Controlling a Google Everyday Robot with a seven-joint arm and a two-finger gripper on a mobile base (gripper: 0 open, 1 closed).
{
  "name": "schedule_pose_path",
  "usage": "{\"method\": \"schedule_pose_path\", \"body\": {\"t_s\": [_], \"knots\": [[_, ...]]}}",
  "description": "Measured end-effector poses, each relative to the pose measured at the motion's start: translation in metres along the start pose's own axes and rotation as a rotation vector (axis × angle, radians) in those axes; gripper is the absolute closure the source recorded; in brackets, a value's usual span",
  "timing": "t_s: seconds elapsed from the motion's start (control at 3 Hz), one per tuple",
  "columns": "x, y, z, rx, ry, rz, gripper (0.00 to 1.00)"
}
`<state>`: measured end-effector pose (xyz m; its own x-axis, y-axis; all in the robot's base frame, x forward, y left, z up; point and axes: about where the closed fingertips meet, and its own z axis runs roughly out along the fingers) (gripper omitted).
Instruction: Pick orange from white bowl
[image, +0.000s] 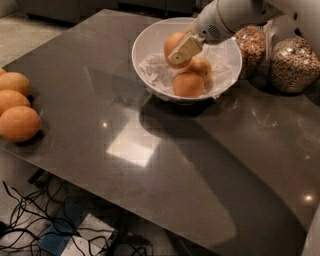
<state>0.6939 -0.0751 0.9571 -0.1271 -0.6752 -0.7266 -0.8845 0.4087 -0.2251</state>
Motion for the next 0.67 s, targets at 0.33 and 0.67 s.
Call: {"method": "schedule_pose_path", "body": {"t_s": [0.33, 0.67], "knots": [[0.000, -0.005, -0.026, 0.047, 0.014, -0.022, 1.00], [0.005, -0.009, -0.061, 0.077, 0.020, -0.111, 1.00]]}}
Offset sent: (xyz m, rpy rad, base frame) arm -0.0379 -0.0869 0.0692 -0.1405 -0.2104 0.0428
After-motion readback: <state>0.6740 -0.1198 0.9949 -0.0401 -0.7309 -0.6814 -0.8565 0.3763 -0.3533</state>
